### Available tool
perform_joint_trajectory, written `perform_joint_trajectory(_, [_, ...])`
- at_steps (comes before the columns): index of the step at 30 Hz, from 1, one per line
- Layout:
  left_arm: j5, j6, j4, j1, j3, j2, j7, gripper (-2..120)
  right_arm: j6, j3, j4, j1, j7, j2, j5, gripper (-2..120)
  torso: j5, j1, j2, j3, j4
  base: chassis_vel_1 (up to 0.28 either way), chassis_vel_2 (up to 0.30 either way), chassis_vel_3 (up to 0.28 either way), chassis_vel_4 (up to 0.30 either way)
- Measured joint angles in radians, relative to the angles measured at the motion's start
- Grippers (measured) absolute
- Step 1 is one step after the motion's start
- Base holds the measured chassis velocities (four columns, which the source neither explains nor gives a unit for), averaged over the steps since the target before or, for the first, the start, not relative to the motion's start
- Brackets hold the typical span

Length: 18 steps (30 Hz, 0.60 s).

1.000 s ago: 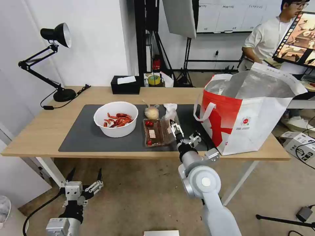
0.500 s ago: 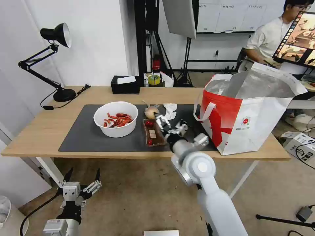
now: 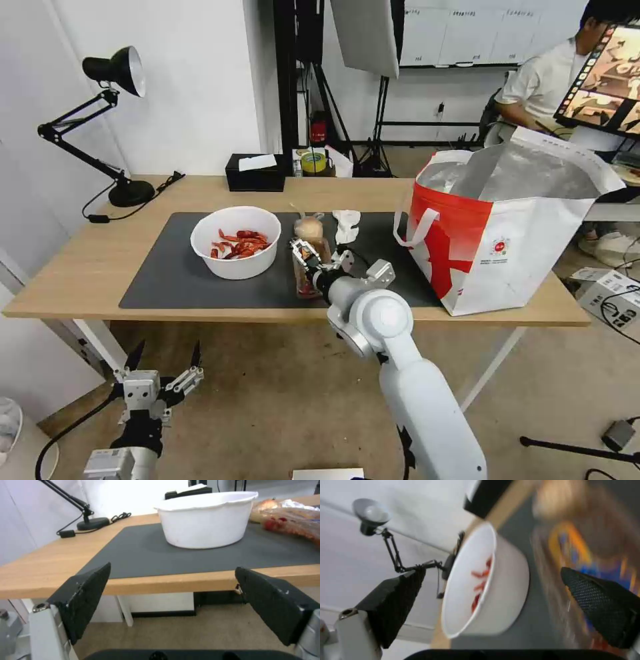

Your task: Pick up the trash from the table and place it into the takeout bag.

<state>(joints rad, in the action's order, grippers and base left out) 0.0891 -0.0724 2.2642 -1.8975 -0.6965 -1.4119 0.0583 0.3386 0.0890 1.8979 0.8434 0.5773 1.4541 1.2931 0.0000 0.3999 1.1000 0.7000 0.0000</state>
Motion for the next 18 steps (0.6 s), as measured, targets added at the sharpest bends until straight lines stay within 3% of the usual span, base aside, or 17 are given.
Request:
perform_joint_trajectory(3, [0.002,0.0,0.004,0.001,-0.002,0.004,0.0,100,0.026,0.0,-0.012,-0.029,-0.078,-0.051,-0.113,100,0.0001,0.0,0.0,0.0,-0.0001,0.0,0.0,0.0,0.0])
perform_joint_trajectory(6, [0.009,0.001,0.007,0.006,-0.003,0.011,-0.001,100,0.084,-0.01,-0.058,-0.094,-0.311,-0.174,-0.329,100,0.0002,0.0,0.0,0.0,-0.0002,0.0,0.0,0.0,0.0])
perform_joint_trajectory(7, [0.009,0.001,0.007,0.006,-0.003,0.011,-0.001,100,0.084,-0.01,-0.058,-0.094,-0.311,-0.174,-0.329,100,0.0002,0.0,0.0,0.0,-0.0002,0.0,0.0,0.0,0.0])
perform_joint_trajectory(9, [0.012,0.001,0.008,0.01,-0.003,0.014,-0.001,100,0.095,-0.035,-0.112,-0.145,-0.452,-0.24,-0.46,92,0.0002,0.0,0.0,0.0,-0.0003,0.0,0.0,0.0,0.0])
perform_joint_trajectory(10, [0.012,0.001,0.008,0.01,-0.003,0.014,-0.001,100,0.095,-0.035,-0.112,-0.145,-0.452,-0.24,-0.46,92,0.0002,0.0,0.0,0.0,-0.0003,0.0,0.0,0.0,0.0])
perform_joint_trajectory(13, [0.015,0.003,0.008,0.016,-0.001,0.016,-0.001,100,0.101,-0.095,-0.205,-0.219,-0.591,-0.287,-0.548,78,0.0,0.0,0.0,0.0,-0.0002,0.0,0.0,0.0,0.0])
perform_joint_trajectory(18, [0.017,0.003,0.004,0.023,0.003,0.019,-0.002,100,0.099,-0.155,-0.304,-0.288,-0.683,-0.287,-0.596,62,0.0,0.0,0.0,0.0,0.0,0.0,0.0,0.0,0.0])
